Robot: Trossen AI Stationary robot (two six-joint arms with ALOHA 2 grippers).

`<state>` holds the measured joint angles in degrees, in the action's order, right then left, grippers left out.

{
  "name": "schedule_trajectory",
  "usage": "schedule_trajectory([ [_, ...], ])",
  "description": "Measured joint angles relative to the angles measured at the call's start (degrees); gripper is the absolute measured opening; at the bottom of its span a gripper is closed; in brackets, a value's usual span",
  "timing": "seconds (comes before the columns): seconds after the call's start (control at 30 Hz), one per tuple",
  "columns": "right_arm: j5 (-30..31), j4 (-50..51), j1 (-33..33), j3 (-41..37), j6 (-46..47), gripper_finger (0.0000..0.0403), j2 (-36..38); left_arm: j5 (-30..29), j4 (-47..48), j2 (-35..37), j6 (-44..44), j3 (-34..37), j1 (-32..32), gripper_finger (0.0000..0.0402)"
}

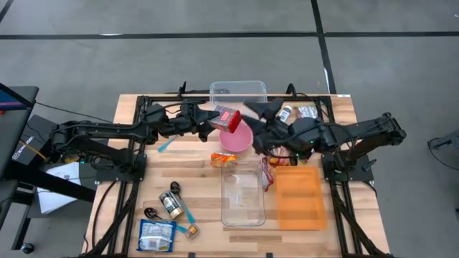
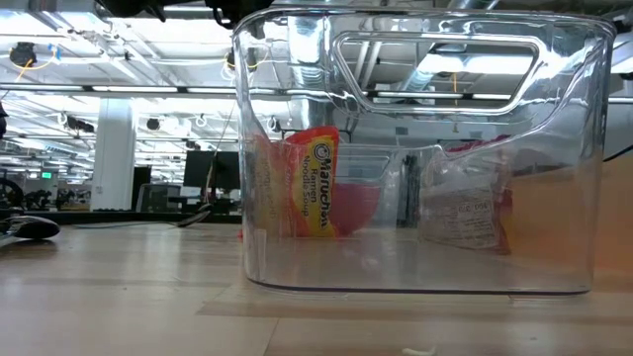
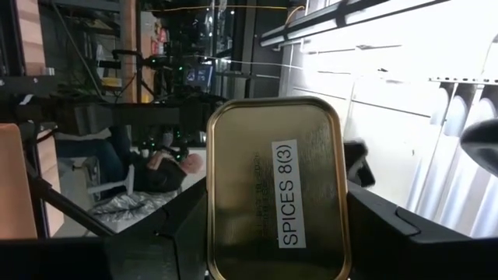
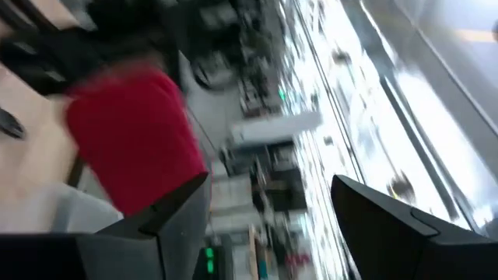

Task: Pick & Place Food Item
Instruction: Put the red seasoning can into the orange bin

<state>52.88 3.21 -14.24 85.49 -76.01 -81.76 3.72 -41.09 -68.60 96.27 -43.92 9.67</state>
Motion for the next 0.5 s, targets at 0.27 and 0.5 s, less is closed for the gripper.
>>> schedule_trajectory([
  [0.27, 3.53, -4.02, -2.31, 0.02, -1.79, 0.0260, 0.04, -0.34, 0.23, 0.00, -1.49, 0.00, 0.02, 0.0210],
  [0.5, 3.57, -4.50, -2.99, 0.02, -1.98, 0.0260, 0.04, -0.71, 0.27, 0.00, -2.67, 0.00, 0.02, 0.0210],
])
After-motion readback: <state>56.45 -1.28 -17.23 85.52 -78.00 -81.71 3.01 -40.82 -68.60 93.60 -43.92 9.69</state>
